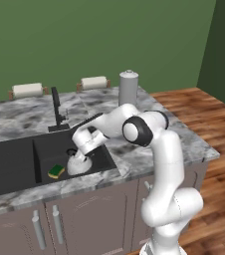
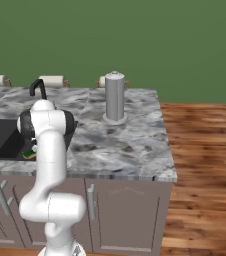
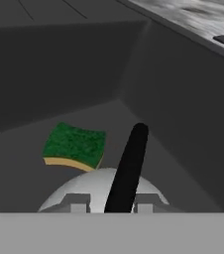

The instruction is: Open the cabinet, pick the kettle from the cabinet, and place it in the sink.

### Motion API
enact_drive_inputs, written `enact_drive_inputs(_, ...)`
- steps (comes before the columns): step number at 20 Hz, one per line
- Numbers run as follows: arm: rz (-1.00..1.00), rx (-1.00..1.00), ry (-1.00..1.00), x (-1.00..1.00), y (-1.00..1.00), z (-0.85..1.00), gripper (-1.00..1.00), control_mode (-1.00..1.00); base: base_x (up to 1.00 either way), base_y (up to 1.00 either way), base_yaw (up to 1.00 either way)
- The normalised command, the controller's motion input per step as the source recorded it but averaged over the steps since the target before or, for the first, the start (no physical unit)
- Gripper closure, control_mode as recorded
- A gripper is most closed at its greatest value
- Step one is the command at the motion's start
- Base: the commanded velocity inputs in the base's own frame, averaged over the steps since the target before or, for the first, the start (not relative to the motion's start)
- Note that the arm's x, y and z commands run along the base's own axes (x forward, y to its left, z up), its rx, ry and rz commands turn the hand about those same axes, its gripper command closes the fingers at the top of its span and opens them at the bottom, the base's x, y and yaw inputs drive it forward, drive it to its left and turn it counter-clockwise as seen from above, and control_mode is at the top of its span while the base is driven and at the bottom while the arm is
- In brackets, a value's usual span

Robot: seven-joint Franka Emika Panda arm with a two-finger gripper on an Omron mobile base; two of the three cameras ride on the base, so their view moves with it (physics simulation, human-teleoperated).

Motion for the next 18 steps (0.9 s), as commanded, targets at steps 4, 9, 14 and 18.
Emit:
enact_drive_inputs(4, -0.06, -0.03, 0.00, -0.20, -0.21, -0.09, -1.00, -1.00, 0.00, 0.00, 0.00)
enact_drive_inputs(9, -0.08, -0.06, 0.00, -0.10, -0.08, -0.01, -1.00, -1.00, 0.00, 0.00, 0.00)
enact_drive_inputs(14, -0.13, -0.03, 0.00, -0.13, 0.00, 0.01, -1.00, -1.00, 0.00, 0.00, 0.00)
enact_drive_inputs(18, -0.18, 0.00, 0.00, -0.10, 0.02, 0.16, -1.00, -1.00, 0.00, 0.00, 0.00)
